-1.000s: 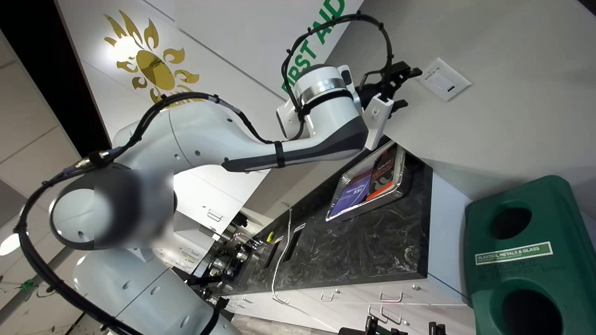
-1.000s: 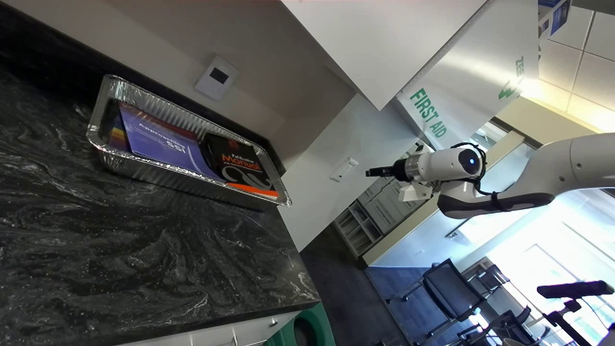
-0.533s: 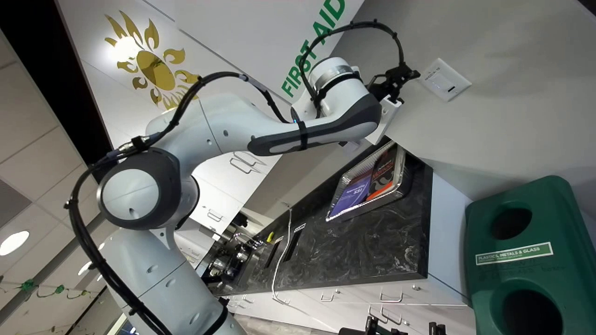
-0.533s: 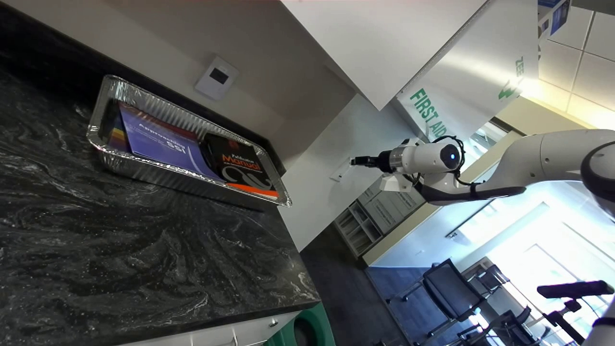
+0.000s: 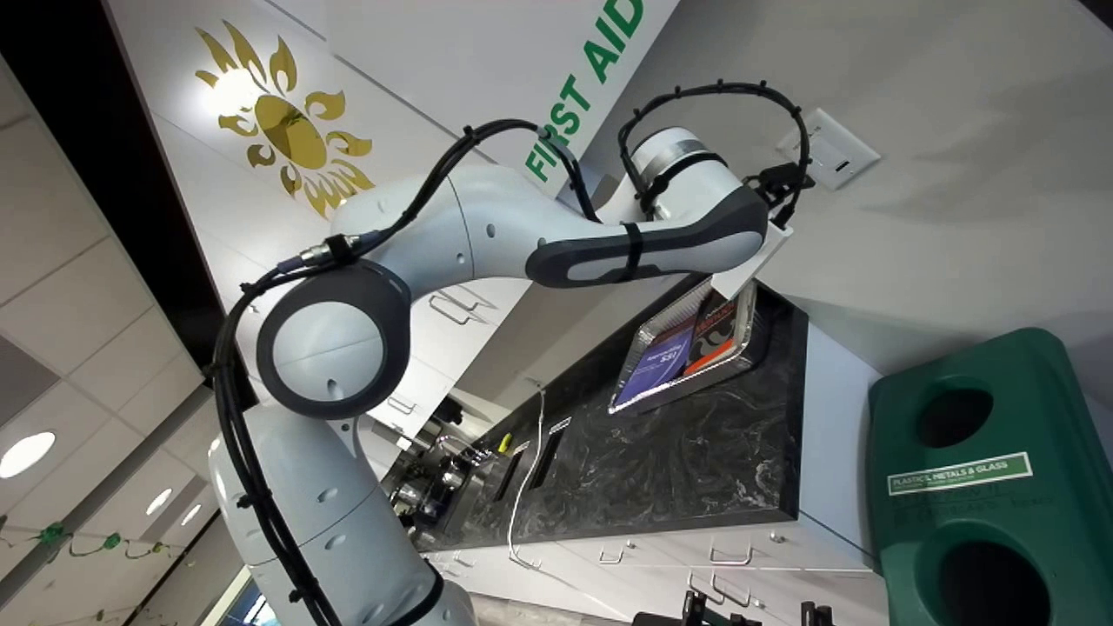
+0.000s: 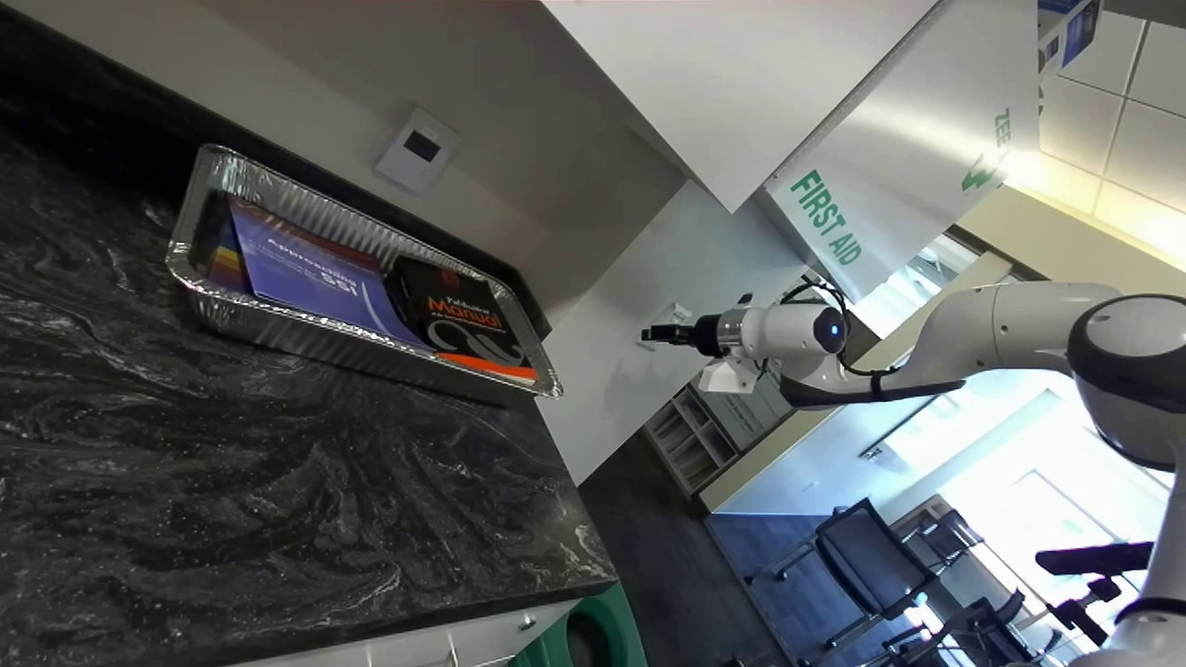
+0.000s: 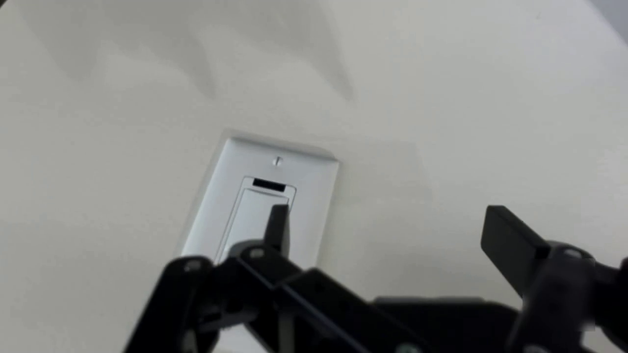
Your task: Turn off the light switch
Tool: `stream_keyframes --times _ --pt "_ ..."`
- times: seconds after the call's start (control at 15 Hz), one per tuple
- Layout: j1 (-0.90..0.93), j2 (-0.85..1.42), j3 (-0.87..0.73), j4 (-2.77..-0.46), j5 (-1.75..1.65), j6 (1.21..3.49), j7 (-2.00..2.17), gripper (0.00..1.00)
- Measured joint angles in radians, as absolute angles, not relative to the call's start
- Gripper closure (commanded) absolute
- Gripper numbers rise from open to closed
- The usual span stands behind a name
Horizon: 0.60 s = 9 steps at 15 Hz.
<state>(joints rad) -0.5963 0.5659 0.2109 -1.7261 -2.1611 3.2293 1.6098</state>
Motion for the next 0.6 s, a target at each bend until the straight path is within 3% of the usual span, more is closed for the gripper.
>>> stream_keyframes --times 0.33,0.4,0.6 --pt "-0.606 0.572 0.220 -1.720 -2.161 3.229 1.610 0.00" --pt "-0.606 0.572 0.223 -1.720 -2.161 3.229 1.610 0.16" --pt "-0.610 0.572 0.243 -1.716 -2.161 3.227 1.610 0.42"
